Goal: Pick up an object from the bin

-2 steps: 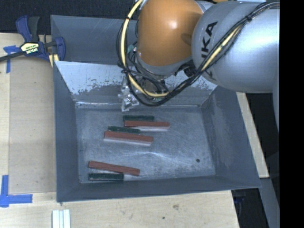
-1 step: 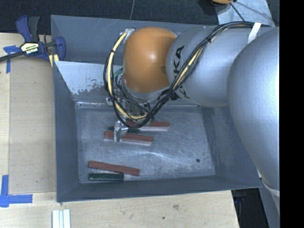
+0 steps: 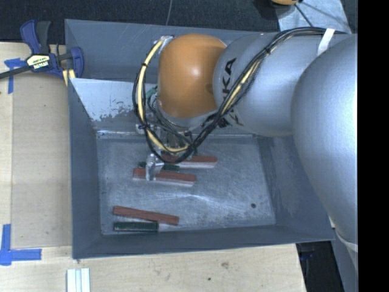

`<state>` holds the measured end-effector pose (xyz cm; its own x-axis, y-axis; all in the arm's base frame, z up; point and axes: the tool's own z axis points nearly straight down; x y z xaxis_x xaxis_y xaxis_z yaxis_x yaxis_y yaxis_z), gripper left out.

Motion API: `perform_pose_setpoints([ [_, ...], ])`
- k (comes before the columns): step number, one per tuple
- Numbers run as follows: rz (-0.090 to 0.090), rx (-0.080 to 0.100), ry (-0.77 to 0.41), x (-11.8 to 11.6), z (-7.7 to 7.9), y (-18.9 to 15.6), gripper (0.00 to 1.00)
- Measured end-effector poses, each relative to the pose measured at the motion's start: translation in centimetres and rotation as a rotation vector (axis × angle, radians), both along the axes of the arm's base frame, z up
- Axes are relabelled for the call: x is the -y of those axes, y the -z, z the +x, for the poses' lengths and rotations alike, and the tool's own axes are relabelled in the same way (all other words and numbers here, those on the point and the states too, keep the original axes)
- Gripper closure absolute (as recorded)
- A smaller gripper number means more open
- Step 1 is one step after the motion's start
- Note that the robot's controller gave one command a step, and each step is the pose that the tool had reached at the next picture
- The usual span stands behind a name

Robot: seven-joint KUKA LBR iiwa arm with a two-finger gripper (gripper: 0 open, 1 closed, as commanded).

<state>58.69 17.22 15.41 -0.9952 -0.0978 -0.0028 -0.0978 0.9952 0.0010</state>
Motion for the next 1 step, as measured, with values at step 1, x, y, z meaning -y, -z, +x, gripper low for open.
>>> perform_pose_setpoints([
  [1, 0.005, 0.017, 0.063, 4.35, 0.72, 7.65, 1.00],
])
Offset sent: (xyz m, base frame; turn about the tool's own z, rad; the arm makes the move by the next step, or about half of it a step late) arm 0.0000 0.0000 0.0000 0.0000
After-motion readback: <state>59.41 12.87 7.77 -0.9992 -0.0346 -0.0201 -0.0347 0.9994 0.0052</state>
